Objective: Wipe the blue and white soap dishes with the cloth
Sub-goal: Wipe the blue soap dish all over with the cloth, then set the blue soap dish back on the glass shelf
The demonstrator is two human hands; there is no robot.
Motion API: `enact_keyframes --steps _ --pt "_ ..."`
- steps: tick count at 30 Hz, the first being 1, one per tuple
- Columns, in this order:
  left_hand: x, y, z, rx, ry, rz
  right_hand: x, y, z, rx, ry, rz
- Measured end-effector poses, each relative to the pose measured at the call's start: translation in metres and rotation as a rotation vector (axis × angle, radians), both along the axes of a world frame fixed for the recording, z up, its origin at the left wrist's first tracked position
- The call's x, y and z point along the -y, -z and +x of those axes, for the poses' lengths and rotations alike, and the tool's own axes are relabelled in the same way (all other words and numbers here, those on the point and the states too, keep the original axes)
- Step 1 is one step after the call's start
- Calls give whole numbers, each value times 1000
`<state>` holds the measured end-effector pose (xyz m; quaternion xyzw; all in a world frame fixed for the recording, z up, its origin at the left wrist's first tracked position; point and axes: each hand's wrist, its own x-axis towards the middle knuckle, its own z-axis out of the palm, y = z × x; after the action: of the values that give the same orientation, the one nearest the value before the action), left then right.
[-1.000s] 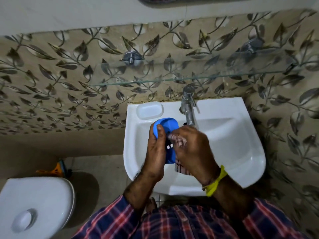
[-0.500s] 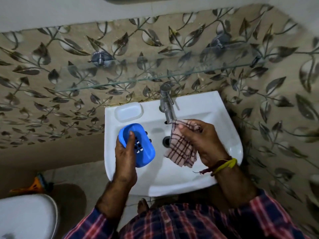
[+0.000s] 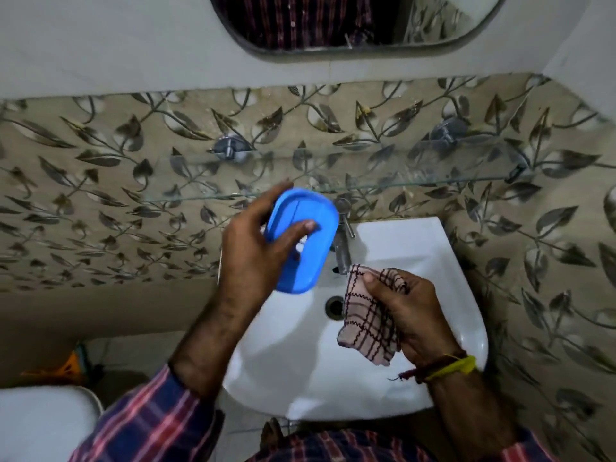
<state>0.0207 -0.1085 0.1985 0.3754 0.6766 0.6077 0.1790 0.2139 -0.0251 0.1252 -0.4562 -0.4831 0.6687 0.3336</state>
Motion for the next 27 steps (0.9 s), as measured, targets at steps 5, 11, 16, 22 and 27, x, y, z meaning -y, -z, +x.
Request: enact_keyframes --steps 5,11,16,22,27 --pt "-53 -54 -34 -217 73 -165 -2 -9 -26 -16 -40 -10" --pt "-101 -53 -59 -401 126 -226 -12 -14 -35 -29 -24 38" --pt "-127 -40 -85 -578 283 -313 -14 -17 -37 -47 18 30" --pt "-147 -37 -93 -784 262 -371 -8 -13 -31 -20 20 14" --pt "-146 -42 -88 -959 256 -385 -2 -7 -30 -24 4 -35"
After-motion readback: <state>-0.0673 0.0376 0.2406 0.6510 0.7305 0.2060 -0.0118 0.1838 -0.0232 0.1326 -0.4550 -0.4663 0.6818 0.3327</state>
